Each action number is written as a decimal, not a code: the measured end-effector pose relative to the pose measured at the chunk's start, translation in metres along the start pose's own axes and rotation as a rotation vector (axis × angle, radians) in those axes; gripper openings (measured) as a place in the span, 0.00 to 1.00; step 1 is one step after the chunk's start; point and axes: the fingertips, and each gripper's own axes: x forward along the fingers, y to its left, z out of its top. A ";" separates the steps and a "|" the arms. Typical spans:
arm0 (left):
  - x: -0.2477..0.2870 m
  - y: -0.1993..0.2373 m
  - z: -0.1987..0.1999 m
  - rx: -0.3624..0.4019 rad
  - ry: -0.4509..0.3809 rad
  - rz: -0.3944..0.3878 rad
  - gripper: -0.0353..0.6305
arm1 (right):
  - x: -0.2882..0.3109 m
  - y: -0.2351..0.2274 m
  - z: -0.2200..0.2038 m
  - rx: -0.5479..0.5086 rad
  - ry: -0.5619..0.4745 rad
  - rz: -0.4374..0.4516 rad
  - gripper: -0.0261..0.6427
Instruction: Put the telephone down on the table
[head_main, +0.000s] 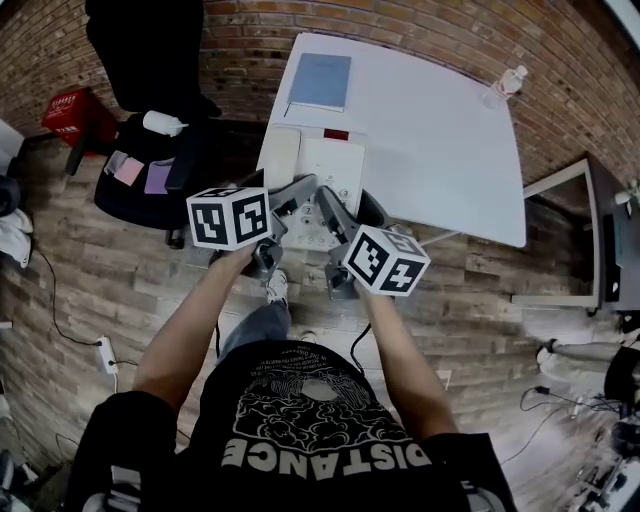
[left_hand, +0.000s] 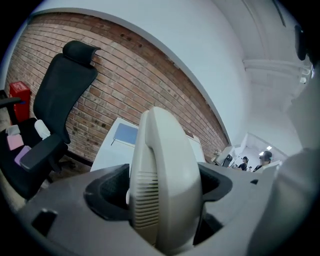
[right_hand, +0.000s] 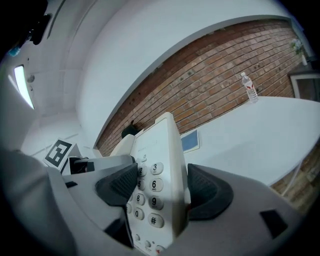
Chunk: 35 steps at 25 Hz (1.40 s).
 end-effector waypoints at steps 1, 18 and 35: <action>0.008 0.010 0.003 -0.008 0.012 0.000 0.63 | 0.012 -0.004 0.000 0.008 0.009 -0.008 0.48; 0.121 0.122 0.023 -0.138 0.225 -0.009 0.63 | 0.148 -0.071 -0.009 0.135 0.156 -0.157 0.48; 0.155 0.164 0.019 -0.164 0.316 0.034 0.63 | 0.196 -0.096 -0.025 0.208 0.214 -0.188 0.49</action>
